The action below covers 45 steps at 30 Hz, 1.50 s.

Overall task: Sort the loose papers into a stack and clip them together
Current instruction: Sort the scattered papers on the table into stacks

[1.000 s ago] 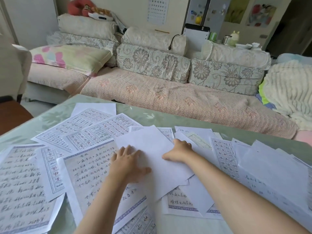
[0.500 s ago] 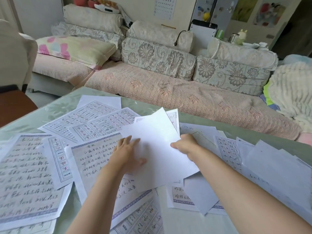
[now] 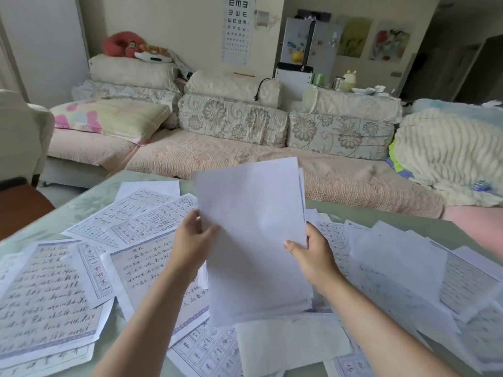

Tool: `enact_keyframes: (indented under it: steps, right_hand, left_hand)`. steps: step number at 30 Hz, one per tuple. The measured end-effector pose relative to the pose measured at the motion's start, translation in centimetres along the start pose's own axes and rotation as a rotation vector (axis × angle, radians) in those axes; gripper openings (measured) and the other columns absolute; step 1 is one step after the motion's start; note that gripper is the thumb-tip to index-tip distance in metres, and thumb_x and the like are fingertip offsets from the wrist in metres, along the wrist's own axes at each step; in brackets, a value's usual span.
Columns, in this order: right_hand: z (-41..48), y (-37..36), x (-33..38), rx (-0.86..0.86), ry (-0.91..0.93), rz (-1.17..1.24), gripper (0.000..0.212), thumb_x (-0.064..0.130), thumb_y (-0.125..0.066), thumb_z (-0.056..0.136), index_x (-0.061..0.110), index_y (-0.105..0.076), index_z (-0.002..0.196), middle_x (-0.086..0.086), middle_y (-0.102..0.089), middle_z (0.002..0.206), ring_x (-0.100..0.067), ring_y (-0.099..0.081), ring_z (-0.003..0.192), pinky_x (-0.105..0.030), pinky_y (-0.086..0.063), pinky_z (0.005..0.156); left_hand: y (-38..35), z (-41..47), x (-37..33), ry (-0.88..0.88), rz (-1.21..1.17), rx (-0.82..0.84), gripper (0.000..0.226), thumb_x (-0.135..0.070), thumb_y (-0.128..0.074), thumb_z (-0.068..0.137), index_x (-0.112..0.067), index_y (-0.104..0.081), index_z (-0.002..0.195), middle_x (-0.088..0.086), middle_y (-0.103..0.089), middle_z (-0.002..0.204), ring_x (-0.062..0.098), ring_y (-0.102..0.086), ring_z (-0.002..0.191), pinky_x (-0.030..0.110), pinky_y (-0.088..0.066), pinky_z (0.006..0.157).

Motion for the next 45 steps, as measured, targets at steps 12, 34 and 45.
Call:
enact_keyframes:
  steps: [12,34,45]
  right_hand:
    - [-4.8,4.5,0.0,-0.121,-0.058,0.081,0.044,0.001,-0.058,0.089,0.023,-0.045,0.125,0.010,-0.061,0.115,-0.010,-0.060,0.105,-0.013,-0.041,0.080]
    - [-11.9,24.7,-13.1,-0.160,-0.622,-0.379,0.043,0.011,-0.046,0.081,0.007,-0.046,0.124,-0.015,-0.059,0.121,-0.033,-0.059,0.106,-0.032,-0.050,0.080]
    - [-11.6,24.8,-13.4,0.049,-0.305,-1.029,0.043,0.026,-0.051,0.090,0.025,-0.051,0.133,-0.009,-0.043,0.134,-0.031,-0.042,0.126,-0.039,-0.040,0.100]
  left_hand:
    - [-5.0,-5.6,-3.6,-0.260,0.202,0.046,0.028,-0.012,-0.061,0.083,-0.024,-0.055,0.107,-0.006,-0.067,0.101,0.013,-0.065,0.096,0.038,-0.052,0.084]
    - [-26.6,-14.2,5.4,0.061,0.664,0.554,0.047,-0.015,-0.053,0.072,-0.014,-0.050,0.119,0.010,-0.067,0.103,0.028,-0.065,0.090,0.031,-0.051,0.069]
    - [-31.8,-16.8,7.8,-0.340,1.258,0.618,0.050,-0.046,-0.050,0.089,-0.024,-0.047,0.133,0.003,-0.035,0.130,0.023,-0.036,0.125,0.037,-0.047,0.093]
Point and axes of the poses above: each hand's wrist, its own z-axis towards the middle knuckle, its own y-axis out of the back of the hand, x = y × z, the point moved 7 cm from there along z, towards the middle knuckle
